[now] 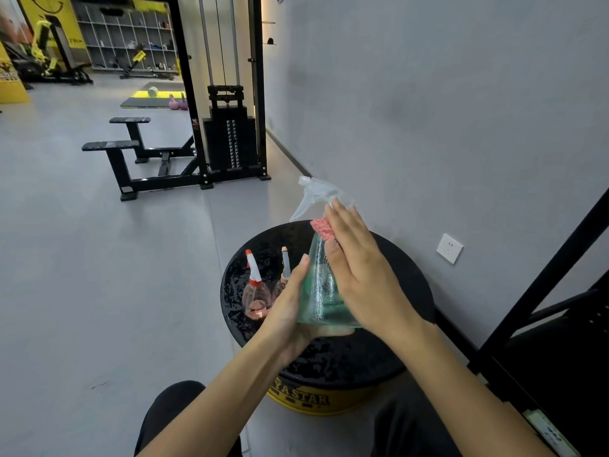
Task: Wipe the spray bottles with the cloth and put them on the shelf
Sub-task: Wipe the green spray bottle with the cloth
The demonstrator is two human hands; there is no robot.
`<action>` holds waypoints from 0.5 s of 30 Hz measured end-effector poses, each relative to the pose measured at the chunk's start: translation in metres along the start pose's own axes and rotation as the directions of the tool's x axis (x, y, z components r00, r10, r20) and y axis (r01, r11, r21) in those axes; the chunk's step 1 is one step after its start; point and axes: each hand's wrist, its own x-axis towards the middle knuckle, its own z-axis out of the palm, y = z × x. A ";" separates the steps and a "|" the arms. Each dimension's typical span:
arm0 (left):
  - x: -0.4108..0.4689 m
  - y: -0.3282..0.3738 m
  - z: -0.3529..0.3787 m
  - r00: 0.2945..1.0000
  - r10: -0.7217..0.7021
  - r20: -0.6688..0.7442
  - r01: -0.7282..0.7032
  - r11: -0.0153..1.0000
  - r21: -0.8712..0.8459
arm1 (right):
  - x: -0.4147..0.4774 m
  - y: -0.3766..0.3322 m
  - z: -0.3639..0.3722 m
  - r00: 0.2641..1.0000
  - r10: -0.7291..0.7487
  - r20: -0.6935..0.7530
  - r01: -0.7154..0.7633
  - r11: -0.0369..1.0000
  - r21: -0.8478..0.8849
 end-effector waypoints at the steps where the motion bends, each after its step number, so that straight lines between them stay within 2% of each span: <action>1: 0.001 0.000 -0.001 1.000 0.005 -0.002 -0.005 1.000 0.002 | -0.005 -0.001 0.001 1.000 0.000 0.010 0.000 1.000 -0.005; 9: 0.003 0.005 -0.004 0.998 0.025 -0.051 -0.025 1.000 0.008 | -0.046 -0.004 0.016 0.997 -0.058 0.041 0.061 0.996 -0.061; 15: -0.002 -0.002 0.000 1.000 0.006 0.016 -0.006 0.999 0.039 | -0.024 0.004 0.011 0.999 -0.023 -0.025 0.021 0.998 -0.053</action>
